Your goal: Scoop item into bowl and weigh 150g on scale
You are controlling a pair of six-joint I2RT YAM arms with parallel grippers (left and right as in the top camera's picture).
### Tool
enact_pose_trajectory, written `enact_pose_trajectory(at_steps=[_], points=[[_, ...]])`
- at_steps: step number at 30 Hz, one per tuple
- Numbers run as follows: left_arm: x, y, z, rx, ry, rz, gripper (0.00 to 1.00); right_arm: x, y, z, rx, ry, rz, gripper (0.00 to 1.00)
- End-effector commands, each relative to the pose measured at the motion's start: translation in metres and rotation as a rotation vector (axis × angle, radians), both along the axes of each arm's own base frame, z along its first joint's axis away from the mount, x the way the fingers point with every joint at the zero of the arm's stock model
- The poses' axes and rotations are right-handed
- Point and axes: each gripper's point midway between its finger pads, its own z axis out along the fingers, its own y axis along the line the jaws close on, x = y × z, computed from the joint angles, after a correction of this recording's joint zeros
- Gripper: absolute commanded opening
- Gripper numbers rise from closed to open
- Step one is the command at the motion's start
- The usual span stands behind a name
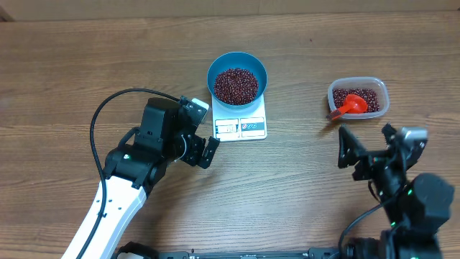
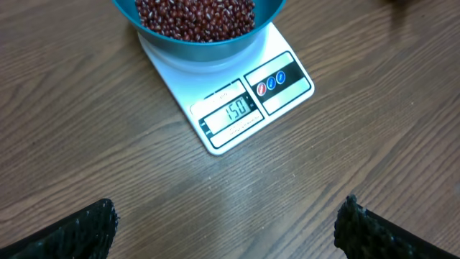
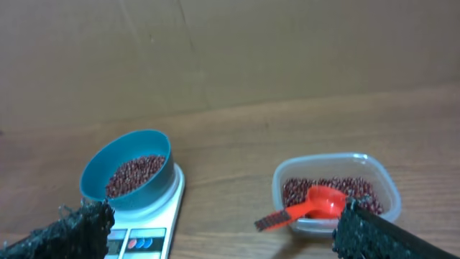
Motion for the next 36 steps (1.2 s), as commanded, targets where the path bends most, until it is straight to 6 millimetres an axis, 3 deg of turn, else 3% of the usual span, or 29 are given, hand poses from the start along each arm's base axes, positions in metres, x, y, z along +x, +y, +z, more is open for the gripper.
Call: enact_pose_trajectory(at_steps=[1,7,20,29,36], points=[[0.001,0.002,-0.001,0.014,-0.009,-0.011,1.00,-0.004,0.002,-0.019,-0.012,-0.038,0.002,1.00],[0.001,0.002,-0.001,0.014,-0.009,-0.011,0.99,-0.005,0.007,-0.050,-0.016,-0.097,0.021,1.00],[0.001,0.002,-0.001,0.014,-0.009,-0.011,1.00,-0.005,0.015,-0.099,-0.015,-0.123,0.047,1.00],[0.001,0.002,-0.001,0.014,-0.009,-0.011,0.99,-0.007,0.016,-0.086,-0.017,-0.202,0.050,1.00],[0.001,0.002,-0.001,0.014,-0.009,-0.011,1.00,-0.007,0.016,-0.087,-0.017,-0.199,0.050,1.00]])
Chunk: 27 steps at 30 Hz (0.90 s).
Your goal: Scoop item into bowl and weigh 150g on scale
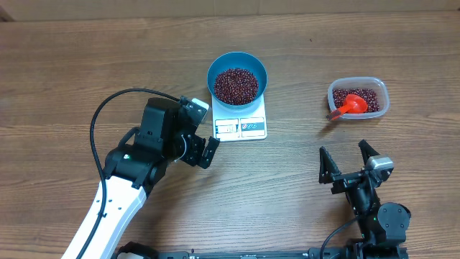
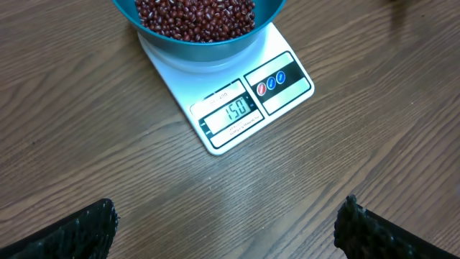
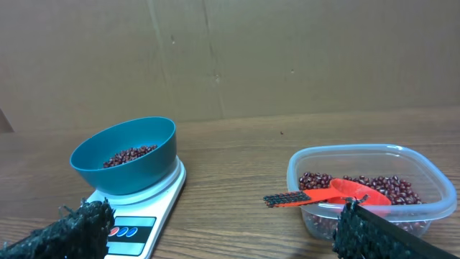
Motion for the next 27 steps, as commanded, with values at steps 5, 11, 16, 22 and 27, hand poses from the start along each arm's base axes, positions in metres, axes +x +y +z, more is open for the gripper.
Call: enact_pose_trajectory(at_steps=[5,11,16,22,27], points=[[0.0006,0.0020,-0.0014,0.014,-0.009,-0.011,1.00,-0.0003,0.0004,0.0004,-0.001,-0.009,0.000,1.00],[0.0006,0.0020,-0.0014,0.014,-0.009,-0.011,1.00,-0.0003,0.0004,0.0004,-0.001,-0.009,0.000,1.00],[0.0006,0.0020,-0.0014,0.014,-0.009,-0.011,1.00,-0.0003,0.0004,0.0004,-0.001,-0.009,0.000,1.00],[0.0006,0.0020,-0.0014,0.014,-0.009,-0.011,0.99,-0.0003,0.0004,0.0004,-0.001,-0.009,0.000,1.00],[0.0024,0.0056,-0.0020,0.034,-0.016,0.001,1.00,-0.0003,0.0004,0.0004,-0.001,-0.009,0.000,1.00]])
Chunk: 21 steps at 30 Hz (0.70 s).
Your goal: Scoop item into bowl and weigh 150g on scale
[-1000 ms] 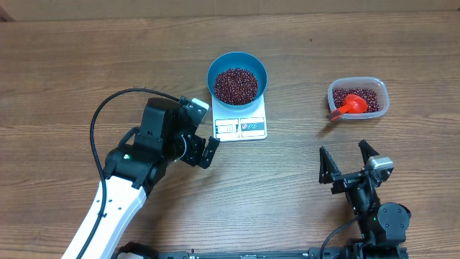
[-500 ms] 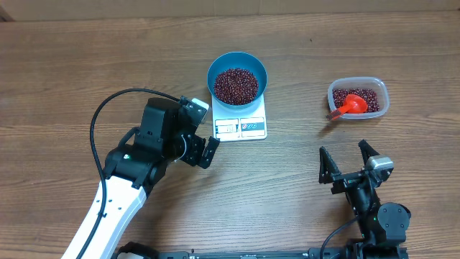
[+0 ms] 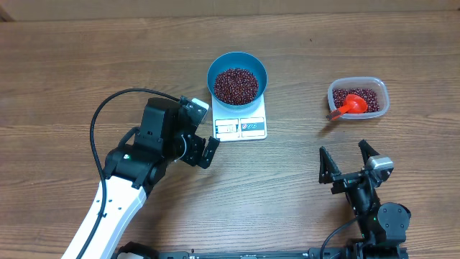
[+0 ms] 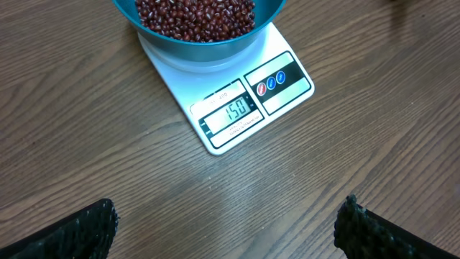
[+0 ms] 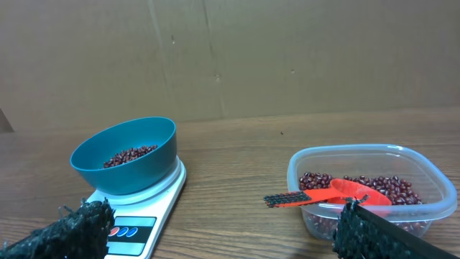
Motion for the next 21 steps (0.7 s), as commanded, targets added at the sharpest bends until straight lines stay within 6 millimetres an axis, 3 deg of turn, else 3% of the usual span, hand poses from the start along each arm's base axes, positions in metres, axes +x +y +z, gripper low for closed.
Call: enact_pose_trajectory(at_steps=[1,12,21], points=[[0.003,0.007,-0.002,0.041,-0.018,0.007,0.99,0.000,0.000,0.000,0.000,-0.009,0.000,1.00],[0.000,0.015,0.001,0.069,-0.028,0.025,1.00,0.000,0.000,0.000,0.000,-0.009,0.000,1.00],[0.006,0.038,0.052,0.027,-0.226,0.112,1.00,0.000,0.000,0.000,0.000,-0.009,0.000,1.00]])
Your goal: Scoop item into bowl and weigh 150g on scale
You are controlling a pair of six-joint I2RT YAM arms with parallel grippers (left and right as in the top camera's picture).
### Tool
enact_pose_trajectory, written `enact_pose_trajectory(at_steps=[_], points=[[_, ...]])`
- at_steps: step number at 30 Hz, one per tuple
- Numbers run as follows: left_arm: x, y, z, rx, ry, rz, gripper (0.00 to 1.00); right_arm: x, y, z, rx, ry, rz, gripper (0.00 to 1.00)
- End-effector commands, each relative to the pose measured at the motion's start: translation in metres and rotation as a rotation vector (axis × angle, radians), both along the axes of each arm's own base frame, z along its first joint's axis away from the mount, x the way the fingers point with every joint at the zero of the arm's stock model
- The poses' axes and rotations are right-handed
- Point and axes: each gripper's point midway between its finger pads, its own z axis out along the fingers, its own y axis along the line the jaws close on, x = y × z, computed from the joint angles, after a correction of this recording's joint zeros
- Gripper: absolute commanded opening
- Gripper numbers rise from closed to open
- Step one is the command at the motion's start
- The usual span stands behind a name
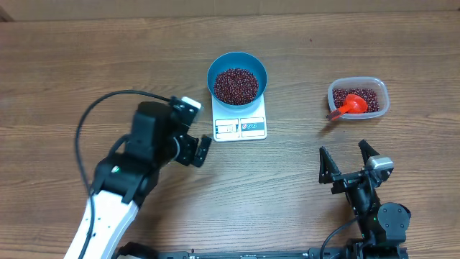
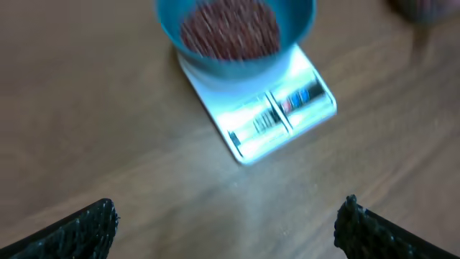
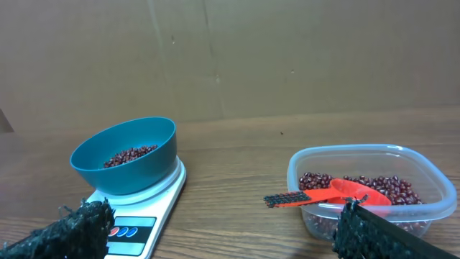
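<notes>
A blue bowl (image 1: 237, 79) of red beans sits on the white scale (image 1: 241, 127); the left wrist view shows the bowl (image 2: 236, 29) and scale (image 2: 266, 119) blurred, the display unreadable. A red scoop (image 1: 351, 105) lies in the clear bean container (image 1: 359, 97). My left gripper (image 1: 195, 147) hangs open to the left of the scale and in front of it, holding nothing. My right gripper (image 1: 343, 155) stands open and low near the front edge, facing the container (image 3: 370, 187), scoop (image 3: 338, 193) and bowl (image 3: 123, 155).
A brown cardboard wall (image 3: 230, 57) closes the far side of the wooden table (image 1: 72, 65). The left arm's black cable (image 1: 86, 137) loops out to the left of the arm.
My left arm has drawn back and to the left, away from the scale, so its wrist view now takes in the whole bowl. The right arm, bowl, scale and scoop have not moved.
At first my left gripper hung open over the scale, which read 150, and my right gripper was open just in front of the container. Then the right arm sat back low by the front edge and stayed there. Now the left arm has pulled away.
</notes>
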Motion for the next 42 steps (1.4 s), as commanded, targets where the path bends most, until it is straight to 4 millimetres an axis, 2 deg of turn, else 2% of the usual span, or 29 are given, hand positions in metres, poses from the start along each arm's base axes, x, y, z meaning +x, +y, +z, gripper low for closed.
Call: enact_pose_trajectory(at_steps=[1,5,9,15,20,27,42], points=[[0.003,0.018,0.024,-0.004,-0.110,0.043,1.00,0.000,0.001,0.000,-0.001,-0.009,0.000,1.00],[0.006,0.033,0.055,-0.057,-0.247,0.083,1.00,0.000,0.001,0.000,-0.001,-0.009,0.000,1.00],[-0.001,0.047,0.079,-0.086,-0.370,0.103,0.99,0.000,0.001,0.000,-0.001,-0.009,0.000,1.00],[-0.018,0.057,0.085,-0.113,-0.534,0.119,1.00,0.000,0.001,0.000,-0.001,-0.009,0.000,1.00],[-0.034,0.058,0.073,-0.131,-0.661,0.116,0.99,0.000,0.001,0.000,-0.001,-0.009,0.000,1.00],[-0.048,0.063,0.038,-0.137,-0.750,0.131,1.00,0.000,0.001,0.000,-0.001,-0.009,0.000,1.00],[-0.055,0.076,-0.020,-0.087,-0.794,0.191,1.00,0.000,0.001,0.000,-0.001,-0.009,0.000,1.00]])
